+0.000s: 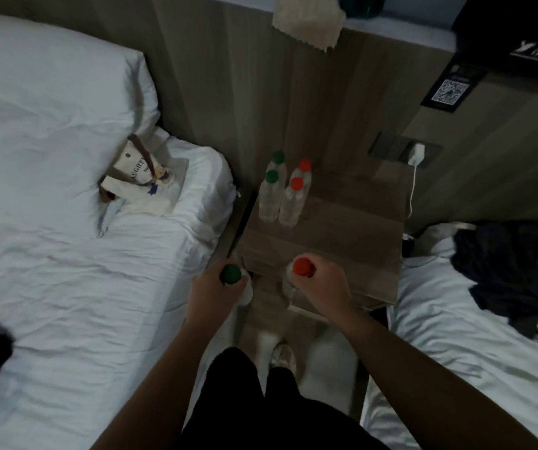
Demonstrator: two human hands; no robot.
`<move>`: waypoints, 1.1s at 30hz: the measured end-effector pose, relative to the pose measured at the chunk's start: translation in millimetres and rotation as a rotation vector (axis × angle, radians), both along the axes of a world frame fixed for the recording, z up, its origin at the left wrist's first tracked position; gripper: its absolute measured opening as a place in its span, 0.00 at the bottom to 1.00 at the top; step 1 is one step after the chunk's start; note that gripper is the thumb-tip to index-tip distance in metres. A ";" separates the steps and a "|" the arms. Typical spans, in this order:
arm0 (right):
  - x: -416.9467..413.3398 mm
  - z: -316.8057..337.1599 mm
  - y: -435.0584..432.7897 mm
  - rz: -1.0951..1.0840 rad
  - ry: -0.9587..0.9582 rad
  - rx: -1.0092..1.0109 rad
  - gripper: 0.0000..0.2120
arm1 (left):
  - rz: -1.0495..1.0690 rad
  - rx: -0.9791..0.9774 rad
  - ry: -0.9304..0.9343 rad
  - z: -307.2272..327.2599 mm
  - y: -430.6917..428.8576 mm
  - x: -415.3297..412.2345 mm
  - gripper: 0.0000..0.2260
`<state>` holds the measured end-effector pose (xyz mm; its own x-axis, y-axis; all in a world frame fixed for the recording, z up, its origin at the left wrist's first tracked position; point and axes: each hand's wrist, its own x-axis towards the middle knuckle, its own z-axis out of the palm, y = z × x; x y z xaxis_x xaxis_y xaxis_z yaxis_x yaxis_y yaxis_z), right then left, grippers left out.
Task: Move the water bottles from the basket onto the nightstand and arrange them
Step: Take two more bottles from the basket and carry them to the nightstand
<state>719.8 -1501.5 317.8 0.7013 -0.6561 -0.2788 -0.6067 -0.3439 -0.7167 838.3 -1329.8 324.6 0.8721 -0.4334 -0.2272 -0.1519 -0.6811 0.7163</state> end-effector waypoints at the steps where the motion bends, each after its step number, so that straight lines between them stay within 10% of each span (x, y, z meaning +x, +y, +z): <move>1: 6.2 -1.2 -5.4 -0.016 0.001 0.015 0.08 | -0.006 -0.001 0.017 -0.5 -10.1 8.0 0.11; 33: 151.8 -58.8 -91.5 -0.276 0.203 0.170 0.05 | -0.712 0.059 0.245 -88.3 -171.1 187.8 0.12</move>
